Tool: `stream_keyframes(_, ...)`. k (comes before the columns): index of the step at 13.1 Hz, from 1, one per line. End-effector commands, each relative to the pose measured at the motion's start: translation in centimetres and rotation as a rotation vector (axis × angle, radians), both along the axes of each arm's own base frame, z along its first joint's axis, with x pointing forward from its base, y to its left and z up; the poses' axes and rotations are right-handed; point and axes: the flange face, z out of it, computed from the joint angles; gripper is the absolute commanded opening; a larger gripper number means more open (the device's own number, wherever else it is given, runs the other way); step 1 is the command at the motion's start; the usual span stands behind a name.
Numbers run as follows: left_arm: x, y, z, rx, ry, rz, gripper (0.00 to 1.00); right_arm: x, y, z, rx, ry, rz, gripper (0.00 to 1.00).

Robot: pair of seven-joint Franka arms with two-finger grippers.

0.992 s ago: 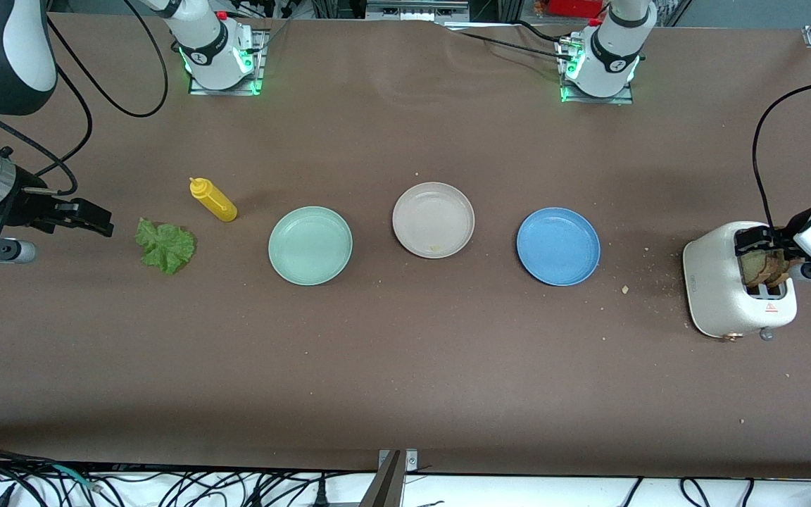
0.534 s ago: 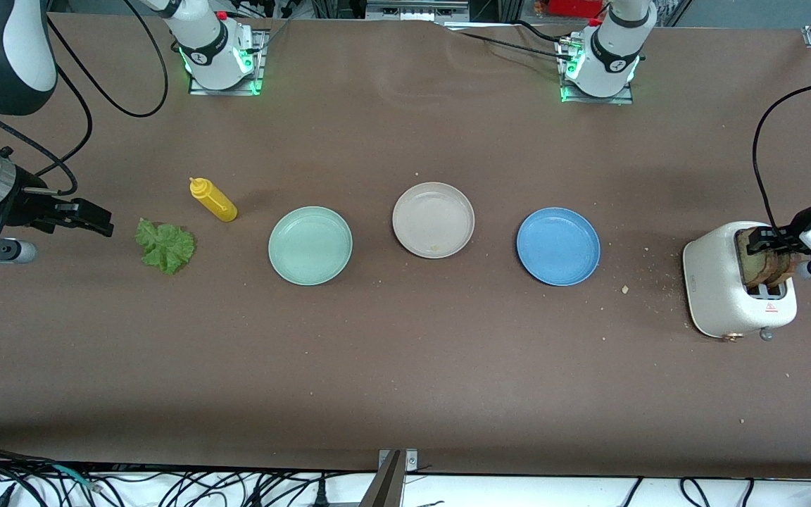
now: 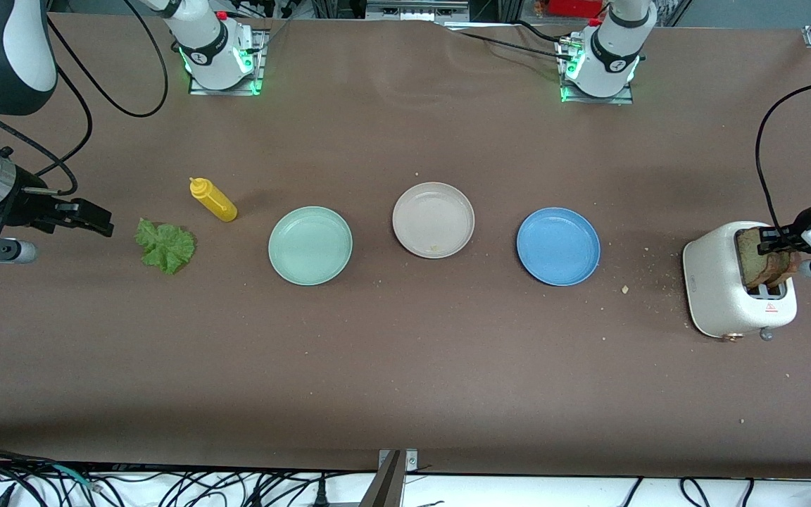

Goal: Make sandwich in beige plate with both arms
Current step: 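Lift the bread slice up out of the toaster with the left gripper, then carry the bread slice onto the beige plate with the left gripper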

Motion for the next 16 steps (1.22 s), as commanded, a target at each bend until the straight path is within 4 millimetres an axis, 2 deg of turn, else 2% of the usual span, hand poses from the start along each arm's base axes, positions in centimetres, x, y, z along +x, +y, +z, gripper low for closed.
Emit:
stream_keyframes(1,0.5,-0.8,5.1,0.030,-0.008,-0.020,0.00,0.1,0.1,0.5,-0.017,-0.008,0.011,1.00)
stream_keyframes(2,1.0,-1.4,7.2,0.033,-0.005,-0.029,0.00,0.1,0.1,0.4,-0.018,-0.006,0.011,1.00)
stream_keyframes(4,2.0,-4.6,10.7,0.046,0.009,-0.084,0.00,0.1,0.2,0.4,-0.018,-0.006,0.013,1.00)
stream_keyframes(6,2.7,-8.1,12.0,0.040,0.005,-0.140,0.00,0.1,0.2,0.4,-0.019,-0.006,0.011,1.00)
stream_keyframes(7,2.8,-10.5,11.9,0.024,0.014,-0.183,0.00,0.1,0.2,0.4,-0.019,-0.006,0.011,1.00)
stream_keyframes(9,3.0,-16.5,10.8,-0.010,0.050,-0.265,0.00,0.1,0.3,0.4,-0.018,-0.006,0.013,1.00)
stream_keyframes(10,3.1,-19.9,9.5,-0.070,0.081,-0.285,0.00,0.1,0.2,0.4,-0.018,-0.006,0.011,1.00)
stream_keyframes(14,3.2,-29.2,4.3,-0.318,0.176,-0.309,0.00,0.1,0.2,0.5,-0.017,-0.008,0.013,1.00)
stream_keyframes(16,3.4,-32.2,1.1,-0.465,0.236,-0.294,0.00,0.0,0.3,0.5,-0.018,-0.006,0.013,1.00)
